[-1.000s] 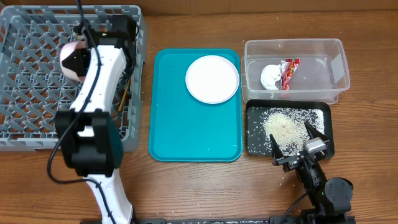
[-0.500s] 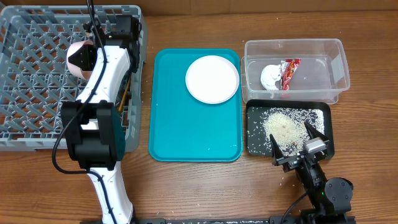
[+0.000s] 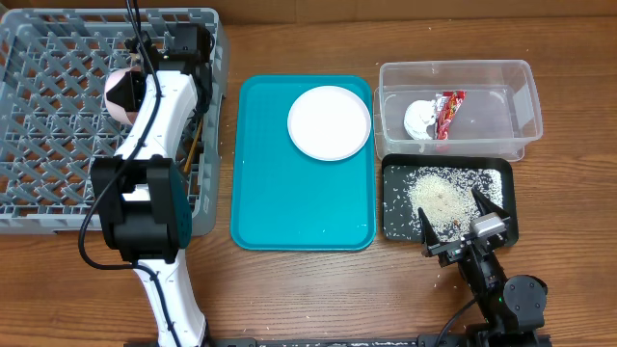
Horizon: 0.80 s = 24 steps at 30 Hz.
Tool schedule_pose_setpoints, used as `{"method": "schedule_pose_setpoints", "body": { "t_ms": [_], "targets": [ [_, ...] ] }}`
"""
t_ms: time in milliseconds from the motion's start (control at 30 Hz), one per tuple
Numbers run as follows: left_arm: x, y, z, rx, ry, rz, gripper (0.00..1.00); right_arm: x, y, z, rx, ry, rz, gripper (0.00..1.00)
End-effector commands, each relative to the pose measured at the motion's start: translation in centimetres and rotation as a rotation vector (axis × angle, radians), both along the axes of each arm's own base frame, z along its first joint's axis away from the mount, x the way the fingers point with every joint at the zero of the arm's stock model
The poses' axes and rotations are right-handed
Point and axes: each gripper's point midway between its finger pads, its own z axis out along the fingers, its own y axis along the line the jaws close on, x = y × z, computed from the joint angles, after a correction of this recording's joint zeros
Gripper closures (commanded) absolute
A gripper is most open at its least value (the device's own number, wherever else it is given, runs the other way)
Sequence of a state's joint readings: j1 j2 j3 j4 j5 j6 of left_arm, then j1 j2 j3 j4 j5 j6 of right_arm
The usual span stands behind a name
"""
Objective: Sort waste into correct bins and load items into the dishwasher
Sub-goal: 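Lower the pink bowl into the rack and release it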
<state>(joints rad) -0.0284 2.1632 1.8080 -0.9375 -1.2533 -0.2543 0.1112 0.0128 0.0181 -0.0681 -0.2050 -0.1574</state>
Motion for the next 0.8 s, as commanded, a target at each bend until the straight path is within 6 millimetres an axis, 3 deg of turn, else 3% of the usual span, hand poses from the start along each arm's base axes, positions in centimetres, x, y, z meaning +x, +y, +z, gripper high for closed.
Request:
{"method": "schedule_pose_setpoints", "body": {
  "t_ms": [0, 400, 600, 767],
  "targets": [
    [-0.1, 0.2, -0.1, 0.004, 0.016, 0.003, 0.96, 0.0, 0.0, -0.1, 0.004, -0.005, 0.0, 0.0],
    [-0.7, 0.5, 1.4, 0.104, 0.057, 0.022, 0.96, 0.0, 0.0, -0.1, 0.004, -0.005, -0.001, 0.0],
    [-1.4, -0.4, -1.8, -0.078, 0.085, 0.006, 0.95, 0.0, 0.0, -0.1, 0.004, -0.005, 0.0, 0.0],
    [-2.0, -0.6, -2.5, -0.125, 0.071, 0.026, 0.9, 0.0, 0.0, -0.1, 0.004, -0.005, -0.001, 0.0]
  ]
}}
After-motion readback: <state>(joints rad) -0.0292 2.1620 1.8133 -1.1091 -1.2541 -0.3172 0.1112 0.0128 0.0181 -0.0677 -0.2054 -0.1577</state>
